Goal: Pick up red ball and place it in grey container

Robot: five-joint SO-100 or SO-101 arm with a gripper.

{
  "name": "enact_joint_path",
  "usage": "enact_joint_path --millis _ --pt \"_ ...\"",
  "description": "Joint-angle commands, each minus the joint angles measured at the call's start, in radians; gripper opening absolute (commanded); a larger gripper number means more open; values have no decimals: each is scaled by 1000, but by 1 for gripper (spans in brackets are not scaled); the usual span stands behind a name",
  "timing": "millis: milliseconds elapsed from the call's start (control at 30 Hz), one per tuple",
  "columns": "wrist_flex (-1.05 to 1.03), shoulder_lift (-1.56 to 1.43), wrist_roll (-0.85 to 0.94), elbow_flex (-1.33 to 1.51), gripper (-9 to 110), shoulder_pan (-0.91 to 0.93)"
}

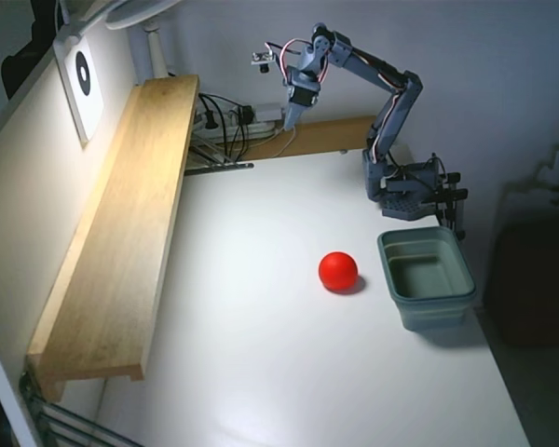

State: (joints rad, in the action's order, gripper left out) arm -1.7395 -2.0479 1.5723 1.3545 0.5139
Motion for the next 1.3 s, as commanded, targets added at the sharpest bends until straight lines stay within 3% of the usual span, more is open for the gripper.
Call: enact_joint_path --millis 0,167,200,700,1267 --pt "-6 -33 -2 -32 -3 10" --pt "-6 -33 -2 -32 -3 10" --pt "-6 -33 -2 -32 38 10" --pt "-6 -33 -2 -32 38 4" --pt "-6 -33 -2 -32 38 -493"
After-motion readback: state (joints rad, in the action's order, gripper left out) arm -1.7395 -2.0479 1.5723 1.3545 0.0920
